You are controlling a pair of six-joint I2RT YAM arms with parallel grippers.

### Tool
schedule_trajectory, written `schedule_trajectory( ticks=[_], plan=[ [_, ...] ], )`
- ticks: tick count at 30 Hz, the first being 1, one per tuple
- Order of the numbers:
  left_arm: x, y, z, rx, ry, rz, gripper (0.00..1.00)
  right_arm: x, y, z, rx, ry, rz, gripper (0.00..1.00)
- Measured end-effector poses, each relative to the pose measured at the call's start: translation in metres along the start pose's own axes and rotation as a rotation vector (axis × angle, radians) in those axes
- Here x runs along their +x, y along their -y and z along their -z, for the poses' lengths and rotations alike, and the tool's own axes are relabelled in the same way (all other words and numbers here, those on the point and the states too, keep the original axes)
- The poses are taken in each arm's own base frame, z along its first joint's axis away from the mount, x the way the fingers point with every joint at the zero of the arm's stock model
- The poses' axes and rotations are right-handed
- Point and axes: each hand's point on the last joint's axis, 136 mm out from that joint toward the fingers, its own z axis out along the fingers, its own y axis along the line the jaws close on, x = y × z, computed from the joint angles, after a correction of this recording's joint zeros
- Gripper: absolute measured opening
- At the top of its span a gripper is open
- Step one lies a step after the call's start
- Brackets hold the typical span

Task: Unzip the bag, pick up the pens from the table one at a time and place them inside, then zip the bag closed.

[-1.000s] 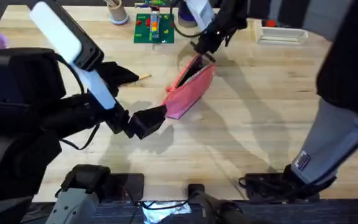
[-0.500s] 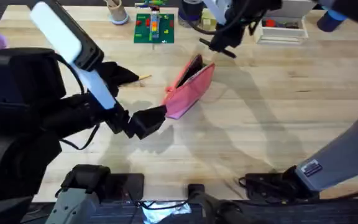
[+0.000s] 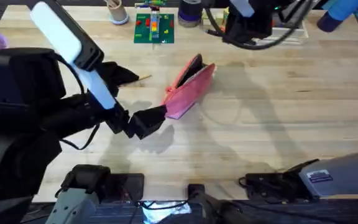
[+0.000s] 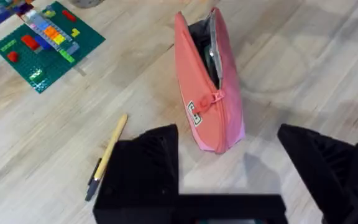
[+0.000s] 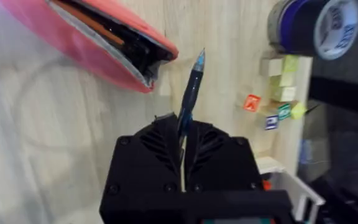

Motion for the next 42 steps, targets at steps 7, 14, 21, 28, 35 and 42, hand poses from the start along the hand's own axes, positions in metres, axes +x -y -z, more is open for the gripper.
schedule_trajectory(
  ticks=[7,14,21,28,35,42],
  plan=[
    [0.0,0.0,0.0,0.0,0.0,0.0,0.993,-0.003,0.004,0.01,0.039,0.011,0.097,0.033],
    [0.0,0.0,0.0,0.0,0.0,0.0,0.993,-0.01,0.025,0.012,0.127,0.028,0.178,0.033],
    [0.0,0.0,0.0,0.0,0.0,0.0,0.993,-0.012,0.023,0.012,0.124,0.029,0.396,0.033],
    [0.0,0.0,0.0,0.0,0.0,0.0,0.992,-0.018,-0.002,0.011,0.03,0.097,0.642,0.033],
    [0.0,0.0,0.0,0.0,0.0,0.0,0.993,-0.015,-0.014,-0.005,-0.038,0.121,0.786,0.033],
    [0.0,0.0,0.0,0.0,0.0,0.0,0.993,-0.015,-0.018,-0.025,-0.088,0.128,0.826,0.033]
  ],
)
